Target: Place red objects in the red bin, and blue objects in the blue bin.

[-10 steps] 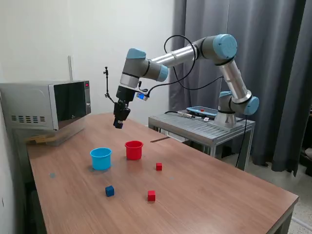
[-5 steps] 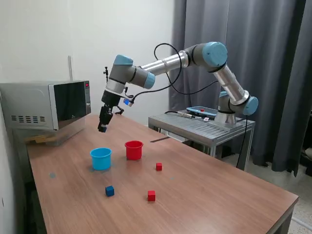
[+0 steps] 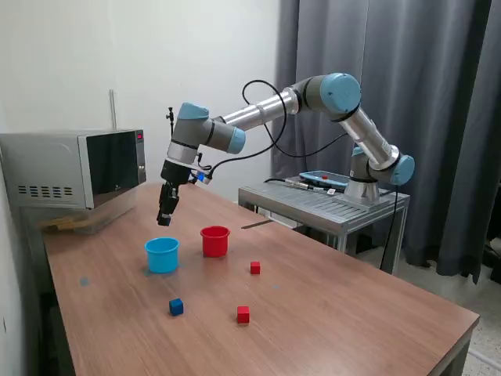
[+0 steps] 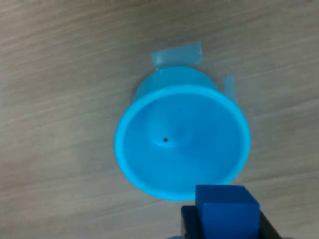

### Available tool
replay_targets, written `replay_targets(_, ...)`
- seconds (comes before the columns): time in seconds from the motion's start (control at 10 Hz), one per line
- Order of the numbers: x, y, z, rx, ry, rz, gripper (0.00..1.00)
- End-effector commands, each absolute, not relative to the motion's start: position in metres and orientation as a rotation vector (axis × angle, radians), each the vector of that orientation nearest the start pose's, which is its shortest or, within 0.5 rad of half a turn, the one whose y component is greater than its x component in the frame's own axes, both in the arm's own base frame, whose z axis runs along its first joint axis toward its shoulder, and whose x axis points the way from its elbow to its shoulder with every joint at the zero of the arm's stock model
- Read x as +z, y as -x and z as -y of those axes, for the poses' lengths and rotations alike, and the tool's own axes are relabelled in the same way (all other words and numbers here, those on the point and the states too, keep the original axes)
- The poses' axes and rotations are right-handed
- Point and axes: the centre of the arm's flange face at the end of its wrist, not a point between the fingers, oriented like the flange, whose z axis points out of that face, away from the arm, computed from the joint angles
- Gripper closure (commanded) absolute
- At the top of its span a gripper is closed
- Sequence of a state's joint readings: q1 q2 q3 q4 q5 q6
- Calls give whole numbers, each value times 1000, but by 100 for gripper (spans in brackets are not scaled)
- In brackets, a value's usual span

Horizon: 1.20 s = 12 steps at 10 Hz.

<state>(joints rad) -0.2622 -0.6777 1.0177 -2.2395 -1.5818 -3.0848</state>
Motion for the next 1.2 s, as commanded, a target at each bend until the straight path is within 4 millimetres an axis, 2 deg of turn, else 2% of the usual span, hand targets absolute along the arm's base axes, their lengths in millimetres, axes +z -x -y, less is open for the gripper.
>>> replay_targets(0.0, 226, 833, -88, 420, 1930, -2684, 100)
replay_targets(0.2, 209, 837, -89, 405, 1927, -2680, 100)
replay_targets(0.5, 200, 838, -89, 393, 1925, -2676, 100)
replay_targets(0.6, 200, 838, -90, 395, 1925, -2677, 0)
replay_targets(1.1, 205, 840, -90, 406, 1929, -2681, 0)
